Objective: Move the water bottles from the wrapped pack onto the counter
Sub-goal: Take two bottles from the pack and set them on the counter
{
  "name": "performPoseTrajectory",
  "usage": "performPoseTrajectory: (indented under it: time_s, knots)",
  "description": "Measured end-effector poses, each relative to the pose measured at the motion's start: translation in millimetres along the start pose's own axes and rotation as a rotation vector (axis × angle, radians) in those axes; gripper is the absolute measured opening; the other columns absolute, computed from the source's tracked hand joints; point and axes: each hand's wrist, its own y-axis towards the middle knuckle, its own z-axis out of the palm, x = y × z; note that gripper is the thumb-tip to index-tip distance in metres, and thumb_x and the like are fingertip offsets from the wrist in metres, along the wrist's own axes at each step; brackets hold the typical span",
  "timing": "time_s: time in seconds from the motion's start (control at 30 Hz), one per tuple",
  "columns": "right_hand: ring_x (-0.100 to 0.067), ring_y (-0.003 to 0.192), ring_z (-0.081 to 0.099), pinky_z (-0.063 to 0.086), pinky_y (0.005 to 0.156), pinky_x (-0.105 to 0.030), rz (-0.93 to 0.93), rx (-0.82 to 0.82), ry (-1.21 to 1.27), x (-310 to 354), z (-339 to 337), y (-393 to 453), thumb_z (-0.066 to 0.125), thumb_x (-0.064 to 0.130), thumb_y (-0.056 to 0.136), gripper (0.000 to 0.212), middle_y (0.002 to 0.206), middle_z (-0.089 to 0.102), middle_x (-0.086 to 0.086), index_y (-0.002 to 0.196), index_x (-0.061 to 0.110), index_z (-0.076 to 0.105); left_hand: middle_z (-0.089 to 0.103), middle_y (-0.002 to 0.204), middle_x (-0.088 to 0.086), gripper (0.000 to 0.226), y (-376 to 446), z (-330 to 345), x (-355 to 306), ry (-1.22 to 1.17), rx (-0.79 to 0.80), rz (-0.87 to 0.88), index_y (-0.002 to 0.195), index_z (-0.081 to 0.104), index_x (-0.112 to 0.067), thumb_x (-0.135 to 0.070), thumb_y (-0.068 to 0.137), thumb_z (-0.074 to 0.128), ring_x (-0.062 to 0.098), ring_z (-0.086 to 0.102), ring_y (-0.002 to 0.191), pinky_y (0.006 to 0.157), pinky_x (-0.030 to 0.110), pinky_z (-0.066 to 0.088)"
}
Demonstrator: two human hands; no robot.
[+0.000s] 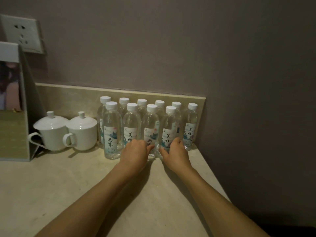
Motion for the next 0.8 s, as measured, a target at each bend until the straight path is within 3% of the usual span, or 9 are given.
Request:
performPoseTrajectory:
  time_s: [0.23,0.37,0.8]
  knots:
    - [-0.033,0.123,0.049,0.048,0.098,-0.041,-0.014,-0.009,-0.021,0,0,-1,0.059,0.039,0.091,0.068,0.138,0.043,-0.017,0.139,0.001,0.029,0.05,0.061,-0.006,0.038,2,1,3,0.009,0.01,0.026,0.084,0.065,-0.013,-0.043,0.097,0.045,0.013,0.057,0.065,0.068,0.025,0.05]
    - [-0.032,0.122,0.05,0.047,0.097,-0.04,-0.011,-0.014,-0.023,1,1,-2,0.06,0.038,0.091,0.065,0.137,0.043,-0.017,0.137,0.001,0.032,0.055,0.067,-0.003,0.037,2,-1,4,0.001,0.021,0.031,0.084,0.065,-0.014,-0.043,0.097,0.046,0.016,0.06,0.07,0.074,0.029,0.053]
    - [-0.033,0.121,0.05,0.048,0.097,-0.041,0.046,-0.031,-0.02,10,-1,-8,0.062,0.038,0.09,0.066,0.137,0.046,-0.018,0.136,0.001,0.033,0.063,0.07,0.002,0.039,-6,-10,-1,-0.071,0.05,0.016,0.08,0.065,-0.012,-0.043,0.097,0.048,0.019,0.064,0.069,0.072,0.032,0.056]
